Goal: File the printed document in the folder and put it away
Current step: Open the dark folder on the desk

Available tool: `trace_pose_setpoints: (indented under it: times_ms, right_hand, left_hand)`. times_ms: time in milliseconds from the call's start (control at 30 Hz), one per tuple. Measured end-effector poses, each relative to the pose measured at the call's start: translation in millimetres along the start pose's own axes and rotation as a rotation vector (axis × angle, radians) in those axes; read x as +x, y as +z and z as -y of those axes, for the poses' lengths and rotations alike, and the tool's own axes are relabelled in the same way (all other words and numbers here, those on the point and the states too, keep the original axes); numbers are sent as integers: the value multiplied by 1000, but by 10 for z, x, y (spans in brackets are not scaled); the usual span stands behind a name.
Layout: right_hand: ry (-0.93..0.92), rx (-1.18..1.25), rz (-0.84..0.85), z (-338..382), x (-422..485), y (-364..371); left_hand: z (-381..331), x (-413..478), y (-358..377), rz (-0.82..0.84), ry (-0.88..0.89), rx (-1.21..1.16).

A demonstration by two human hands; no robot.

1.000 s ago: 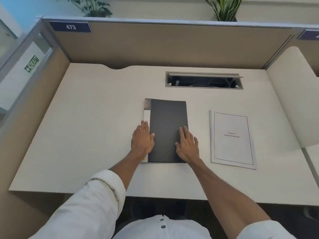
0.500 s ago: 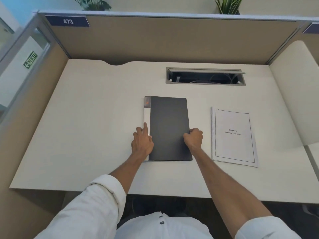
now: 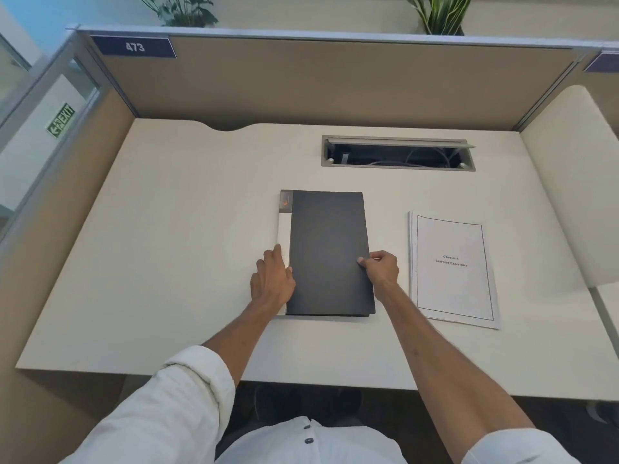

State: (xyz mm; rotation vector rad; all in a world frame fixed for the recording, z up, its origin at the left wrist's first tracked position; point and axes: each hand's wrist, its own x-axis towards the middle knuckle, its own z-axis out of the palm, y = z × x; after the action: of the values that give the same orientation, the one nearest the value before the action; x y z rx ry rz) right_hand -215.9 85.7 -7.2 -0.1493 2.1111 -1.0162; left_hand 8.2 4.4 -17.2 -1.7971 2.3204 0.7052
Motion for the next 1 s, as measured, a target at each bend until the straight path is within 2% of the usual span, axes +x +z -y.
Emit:
trace_pose_setpoints:
  times_ms: [167, 267, 467, 600, 733, 833, 1000]
  right_hand:
    - [-45, 47, 31, 1, 0, -82]
    - [-58, 75, 52, 82, -23, -102]
    - [-218, 193, 65, 339, -197, -11]
    - [-373, 278, 191, 517, -460, 197]
    - [-561, 275, 320, 624, -743, 464]
    - [-688, 189, 378, 568, -964, 740]
    - [-769, -17, 408, 244, -1160, 1208]
  left_hand:
    - [12, 56, -67, 13, 23, 26]
    - [-25, 98, -154, -76, 59, 47]
    - [-175, 199, -457, -152, 262, -271]
    - [-220, 179, -684, -204, 457, -353]
    - [-91, 200, -895, -241, 442, -549]
    - [115, 225, -1078, -166, 426, -677]
    - [574, 213, -1334, -50, 344, -842]
